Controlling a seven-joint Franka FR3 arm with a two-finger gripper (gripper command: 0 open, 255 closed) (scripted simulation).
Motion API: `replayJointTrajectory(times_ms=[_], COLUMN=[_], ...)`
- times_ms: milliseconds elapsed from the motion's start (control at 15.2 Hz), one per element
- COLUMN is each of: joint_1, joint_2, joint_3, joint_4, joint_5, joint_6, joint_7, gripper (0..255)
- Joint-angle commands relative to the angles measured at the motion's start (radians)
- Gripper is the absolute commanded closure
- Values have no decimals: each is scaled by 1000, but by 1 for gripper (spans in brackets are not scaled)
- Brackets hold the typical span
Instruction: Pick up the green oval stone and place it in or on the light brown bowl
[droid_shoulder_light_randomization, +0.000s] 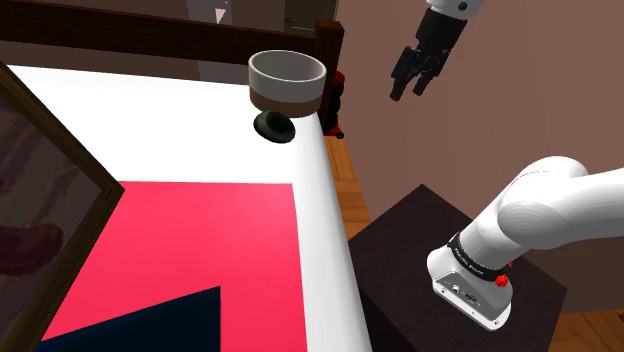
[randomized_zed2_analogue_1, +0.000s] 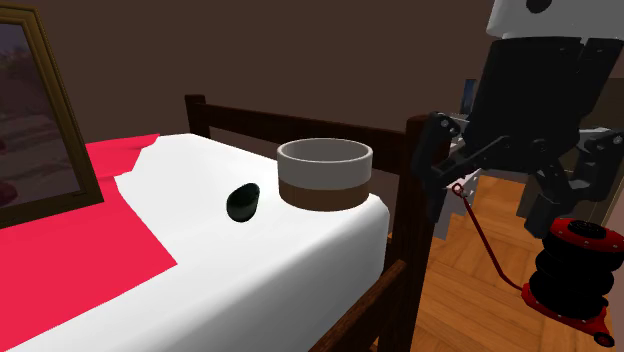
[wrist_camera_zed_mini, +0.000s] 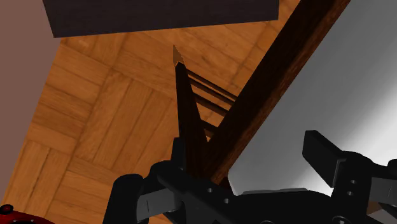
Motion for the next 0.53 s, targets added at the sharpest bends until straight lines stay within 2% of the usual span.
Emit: replayJointTrajectory(times_ms=[0, 462], joint_1=[0, 63], joint_2=[0, 173], joint_3=[0, 133], joint_4=[0, 135], joint_5=[0, 51], joint_6=[0, 35], joint_7=[0, 90], gripper=[0, 0])
